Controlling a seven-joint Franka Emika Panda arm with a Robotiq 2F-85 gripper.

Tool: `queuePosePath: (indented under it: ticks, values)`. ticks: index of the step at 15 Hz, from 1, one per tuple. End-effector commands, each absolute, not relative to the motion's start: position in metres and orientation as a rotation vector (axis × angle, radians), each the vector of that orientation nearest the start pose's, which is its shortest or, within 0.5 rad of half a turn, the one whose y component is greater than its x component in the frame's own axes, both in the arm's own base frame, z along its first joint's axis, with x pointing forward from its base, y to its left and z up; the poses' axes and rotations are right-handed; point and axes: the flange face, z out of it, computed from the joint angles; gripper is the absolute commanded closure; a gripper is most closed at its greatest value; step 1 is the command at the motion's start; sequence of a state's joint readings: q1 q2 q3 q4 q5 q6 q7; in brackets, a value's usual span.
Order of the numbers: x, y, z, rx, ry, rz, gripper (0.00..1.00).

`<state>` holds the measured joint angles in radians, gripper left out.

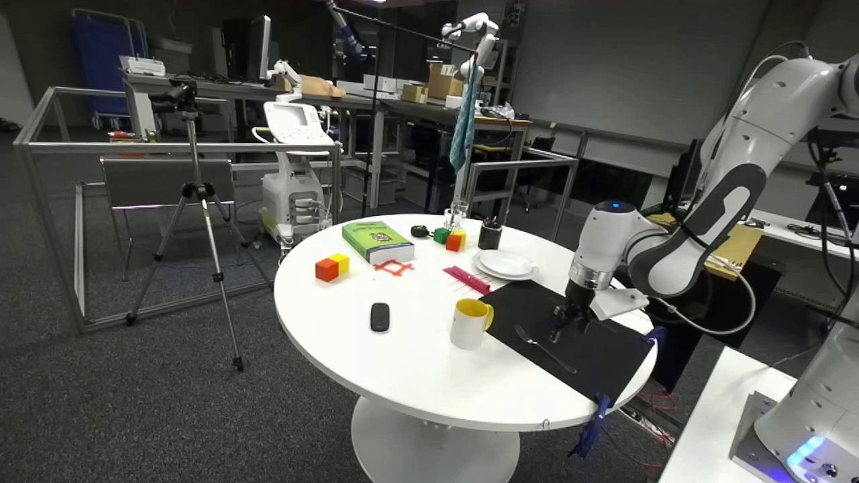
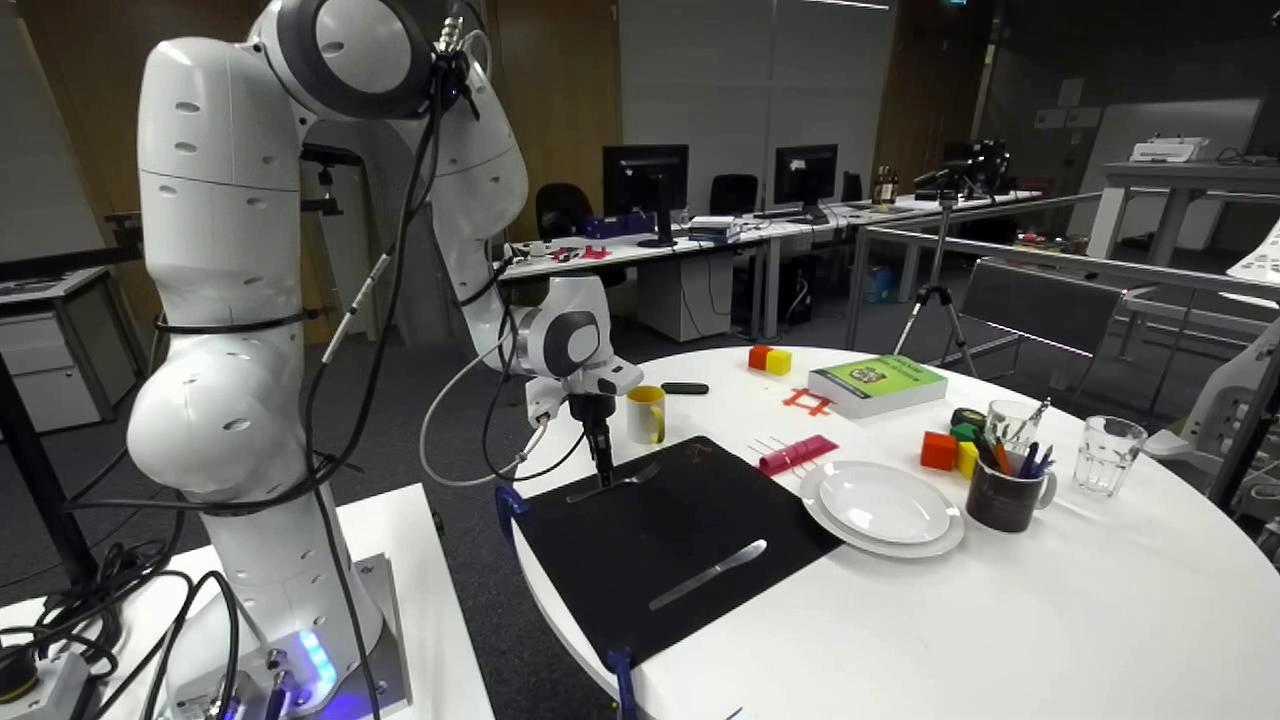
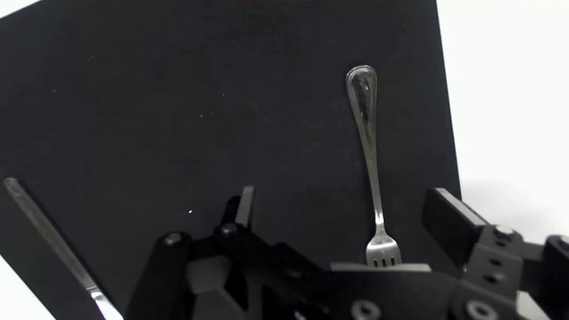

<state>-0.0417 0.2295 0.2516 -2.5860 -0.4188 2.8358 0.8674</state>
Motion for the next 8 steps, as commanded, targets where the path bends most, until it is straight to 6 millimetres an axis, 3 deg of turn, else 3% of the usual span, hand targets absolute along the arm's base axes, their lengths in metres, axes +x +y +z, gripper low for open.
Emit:
queuePosePath:
  ticks: [1, 8]
  values:
    - [0.442, 0.127, 0.172, -3.135, 0.372, -0.101, 0.0]
    - [0.466, 0.144, 0.16, -3.131, 0.366, -0.092, 0.0]
